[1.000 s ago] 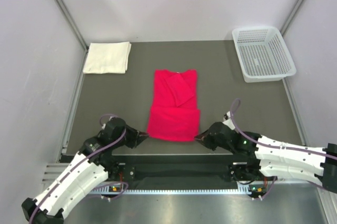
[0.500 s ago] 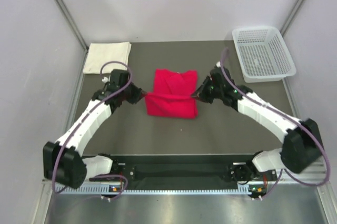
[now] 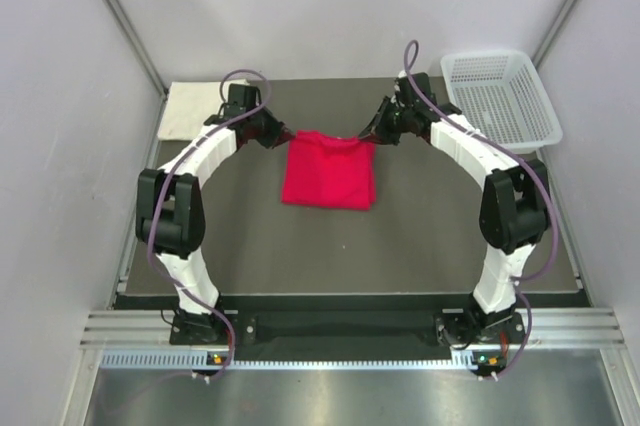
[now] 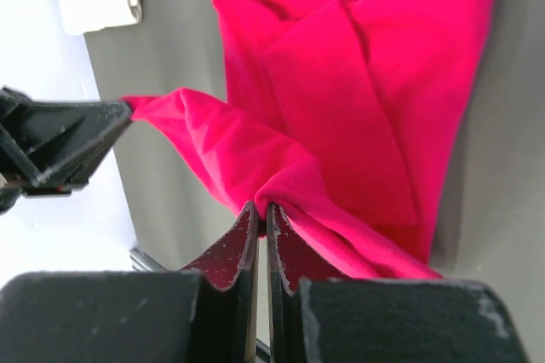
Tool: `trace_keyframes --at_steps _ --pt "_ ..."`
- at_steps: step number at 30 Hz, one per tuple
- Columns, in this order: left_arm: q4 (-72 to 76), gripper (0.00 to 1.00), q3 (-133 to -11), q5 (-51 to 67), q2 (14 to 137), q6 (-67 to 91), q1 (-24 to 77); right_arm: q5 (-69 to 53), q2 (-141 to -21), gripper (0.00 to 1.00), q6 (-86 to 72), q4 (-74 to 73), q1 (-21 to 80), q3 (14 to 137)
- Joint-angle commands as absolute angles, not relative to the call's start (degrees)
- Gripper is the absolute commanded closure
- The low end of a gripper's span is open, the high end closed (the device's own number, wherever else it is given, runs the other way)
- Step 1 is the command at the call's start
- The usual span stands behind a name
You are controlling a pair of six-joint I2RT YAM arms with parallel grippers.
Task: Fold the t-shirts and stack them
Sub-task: Fold the tshirt
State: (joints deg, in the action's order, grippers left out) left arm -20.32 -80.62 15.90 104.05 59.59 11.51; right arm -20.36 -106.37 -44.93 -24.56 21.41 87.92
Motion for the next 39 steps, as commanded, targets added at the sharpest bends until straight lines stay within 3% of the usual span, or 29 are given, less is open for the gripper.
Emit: trace_keyframes --at_steps 1,17,35,38,39 --pt "-15.56 1.0 -86.74 21.17 108.27 58.36 10.55 -24.51 -108.8 1.0 -43.33 -25.22 19.25 92.37" --pt "-14.77 1.0 -95.27 21.97 119.87 60.38 8.35 -33.22 -121.55 1.0 -43.94 -22.15 13.45 99.75" --pt "-14.85 1.0 -104.84 25.31 130.68 59.77 6.59 -33.31 -129.72 0.98 -45.09 -22.41 11.52 106.17" --pt "-18.88 0.98 -110.37 24.18 133.67 56.0 6.59 -32.87 -131.04 0.9 -43.78 -22.76 10.55 108.27" --pt "-22.29 0.93 -112.39 23.73 134.55 54.68 6.68 -32.78 -132.52 0.82 -43.33 -23.2 10.02 109.24"
